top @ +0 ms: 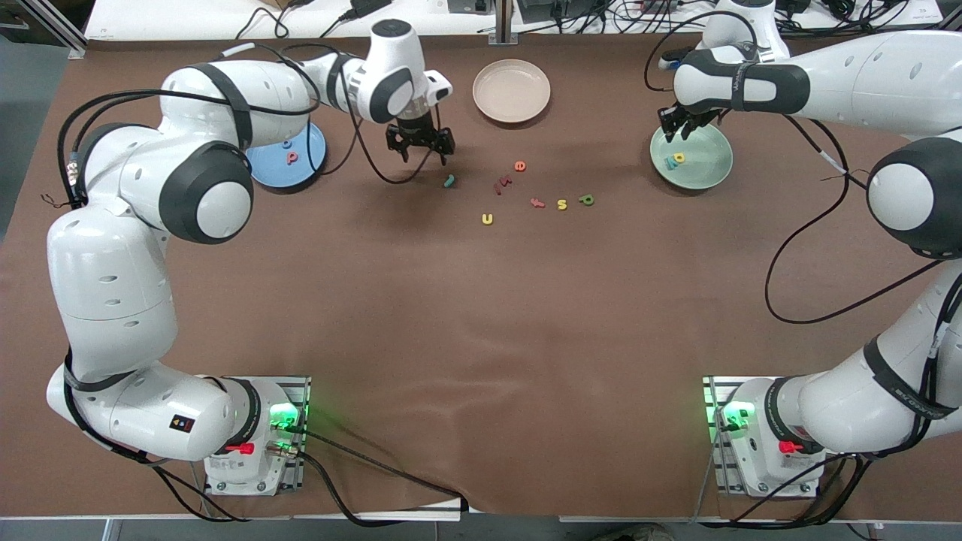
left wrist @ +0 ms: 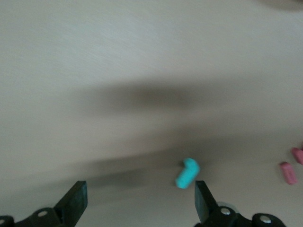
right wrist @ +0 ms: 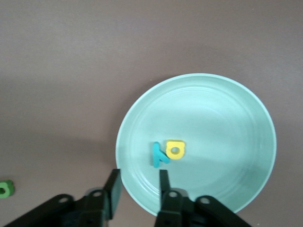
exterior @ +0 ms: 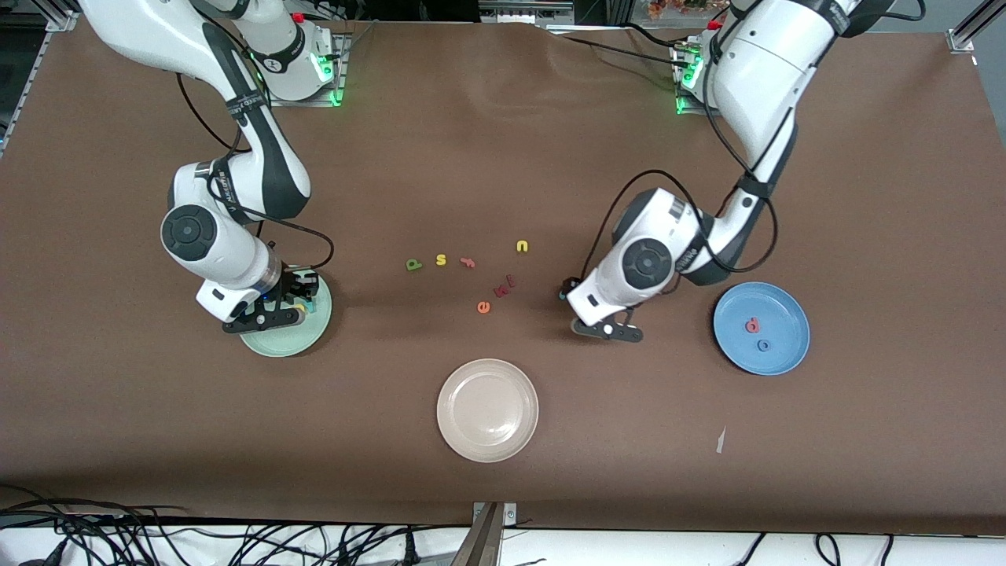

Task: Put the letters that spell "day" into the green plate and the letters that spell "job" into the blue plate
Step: 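Place the teal y on the green plate while the left gripper reaches teal letter, then grasp the teal letter with the left gripper while the right gripper grasps green letter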

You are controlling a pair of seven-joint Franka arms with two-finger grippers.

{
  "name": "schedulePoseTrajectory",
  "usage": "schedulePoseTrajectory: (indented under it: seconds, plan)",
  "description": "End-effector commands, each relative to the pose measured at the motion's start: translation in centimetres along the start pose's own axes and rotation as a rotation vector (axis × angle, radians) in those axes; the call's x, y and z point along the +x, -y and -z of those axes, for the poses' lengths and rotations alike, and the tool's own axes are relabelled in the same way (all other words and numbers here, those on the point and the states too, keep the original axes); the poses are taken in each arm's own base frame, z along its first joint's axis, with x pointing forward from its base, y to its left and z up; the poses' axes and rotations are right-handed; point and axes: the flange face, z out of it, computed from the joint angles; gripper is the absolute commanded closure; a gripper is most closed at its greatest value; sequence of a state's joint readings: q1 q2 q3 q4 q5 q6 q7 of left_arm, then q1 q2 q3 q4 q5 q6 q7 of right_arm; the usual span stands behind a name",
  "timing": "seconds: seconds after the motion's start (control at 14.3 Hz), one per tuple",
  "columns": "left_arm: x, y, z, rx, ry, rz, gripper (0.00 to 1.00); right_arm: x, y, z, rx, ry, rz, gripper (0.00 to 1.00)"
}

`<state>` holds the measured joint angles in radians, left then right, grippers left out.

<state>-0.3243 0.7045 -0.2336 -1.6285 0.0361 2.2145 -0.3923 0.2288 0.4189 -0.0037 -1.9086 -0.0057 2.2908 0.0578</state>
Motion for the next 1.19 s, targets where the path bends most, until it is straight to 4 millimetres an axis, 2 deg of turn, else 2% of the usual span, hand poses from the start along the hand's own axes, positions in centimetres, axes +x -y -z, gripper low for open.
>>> schedulePoseTrajectory:
  seconds: [0.0, 0.21, 0.42, 0.49, 0.56, 0.7, 0.91, 1.12]
  plan:
    - [-1.9, -1.4, 0.1, 0.041, -0.036, -0.008, 0.00, -0.8, 2.9, 0.1, 0.028, 0.008, -0.062, 0.46]
    - [-2.8, -3.5, -0.5, 0.055, -0.050, -0.042, 0.00, -1.7, 9.1, -0.9, 0.048, -0.001, -0.155, 0.46]
    - [-2.5, -3.9, -0.7, 0.074, -0.075, -0.072, 0.03, -3.3, 15.7, -2.9, 0.054, -0.019, -0.250, 0.44]
    - [-2.4, -3.9, -1.1, 0.066, -0.087, -0.081, 0.08, -3.7, 17.2, -3.5, 0.062, -0.030, -0.291, 0.40]
    - [-2.4, -4.0, -1.5, 0.081, -0.090, -0.107, 0.08, -4.3, 18.3, -4.3, 0.069, -0.039, -0.321, 0.36]
    - [-2.3, -3.8, -1.8, 0.112, -0.102, -0.142, 0.07, -5.1, 19.4, -5.6, 0.083, -0.055, -0.371, 0.25]
    - [-2.3, -3.7, -3.1, 0.114, -0.085, -0.154, 0.07, -6.7, 19.2, -7.6, 0.101, -0.071, -0.467, 0.25]
    - [-2.2, -3.9, -3.8, 0.108, -0.085, -0.155, 0.08, -7.4, 18.6, -8.6, 0.092, -0.052, -0.577, 0.25]
